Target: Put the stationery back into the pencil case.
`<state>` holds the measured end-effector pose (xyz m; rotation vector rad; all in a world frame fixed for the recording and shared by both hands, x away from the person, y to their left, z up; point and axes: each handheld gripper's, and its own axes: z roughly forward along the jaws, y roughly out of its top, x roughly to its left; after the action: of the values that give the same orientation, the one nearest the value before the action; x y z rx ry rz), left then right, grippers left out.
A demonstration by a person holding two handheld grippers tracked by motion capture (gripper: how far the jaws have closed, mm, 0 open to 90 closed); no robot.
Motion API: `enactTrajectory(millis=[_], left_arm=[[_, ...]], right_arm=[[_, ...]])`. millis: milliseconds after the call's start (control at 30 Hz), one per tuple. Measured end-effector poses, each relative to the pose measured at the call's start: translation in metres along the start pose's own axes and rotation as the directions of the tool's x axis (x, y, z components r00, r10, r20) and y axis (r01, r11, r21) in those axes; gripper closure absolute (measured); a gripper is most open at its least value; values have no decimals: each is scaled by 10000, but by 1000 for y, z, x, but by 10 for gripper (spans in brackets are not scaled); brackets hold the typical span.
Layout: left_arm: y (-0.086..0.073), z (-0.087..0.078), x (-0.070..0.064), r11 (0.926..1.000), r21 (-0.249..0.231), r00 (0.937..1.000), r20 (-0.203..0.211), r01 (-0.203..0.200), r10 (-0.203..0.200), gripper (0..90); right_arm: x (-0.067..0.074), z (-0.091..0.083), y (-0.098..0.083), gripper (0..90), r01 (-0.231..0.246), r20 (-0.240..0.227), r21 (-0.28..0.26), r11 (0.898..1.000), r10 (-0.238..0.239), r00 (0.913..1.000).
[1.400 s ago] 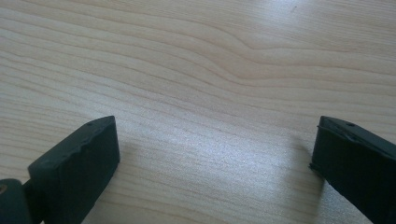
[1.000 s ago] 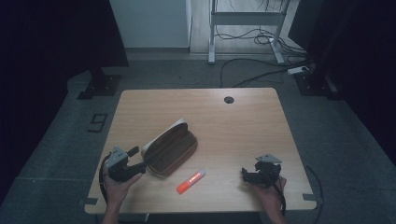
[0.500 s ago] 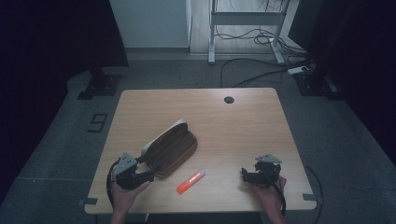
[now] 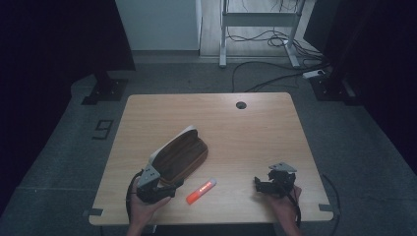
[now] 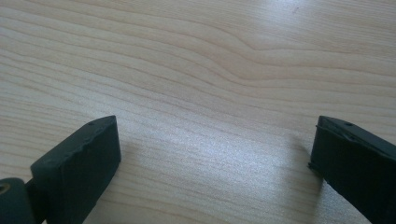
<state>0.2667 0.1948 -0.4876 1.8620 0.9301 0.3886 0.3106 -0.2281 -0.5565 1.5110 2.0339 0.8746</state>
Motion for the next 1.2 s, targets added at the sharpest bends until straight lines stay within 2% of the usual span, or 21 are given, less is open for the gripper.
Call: enactTrajectory(millis=[300, 467, 700, 967, 1200], left_arm=[[-3, 12, -10, 9994, 332, 9997, 241, -87, 79, 338], [-6, 25, -20, 9967, 774, 9989, 425, -225, 192, 341], [-12, 36, -24, 9930, 1160, 9985, 516, -240, 181, 353], [-19, 49, -31, 9843, 1732, 9977, 632, -352, 246, 380], [-27, 63, -41, 9684, 2389, 9958, 719, -717, 560, 434]], right_arm=[[0, 0, 0, 13, 10, 1, 11, 10000, -10, 10000], [0, 0, 0, 13, 10, 1, 9, 10000, -10, 10000], [0, 0, 0, 15, 20, -10, 3, 10000, -20, 10000], [0, 0, 0, 15, 14, -10, -8, 10000, -14, 10000], [0, 0, 0, 15, 17, -9, -11, 10000, -17, 10000]])
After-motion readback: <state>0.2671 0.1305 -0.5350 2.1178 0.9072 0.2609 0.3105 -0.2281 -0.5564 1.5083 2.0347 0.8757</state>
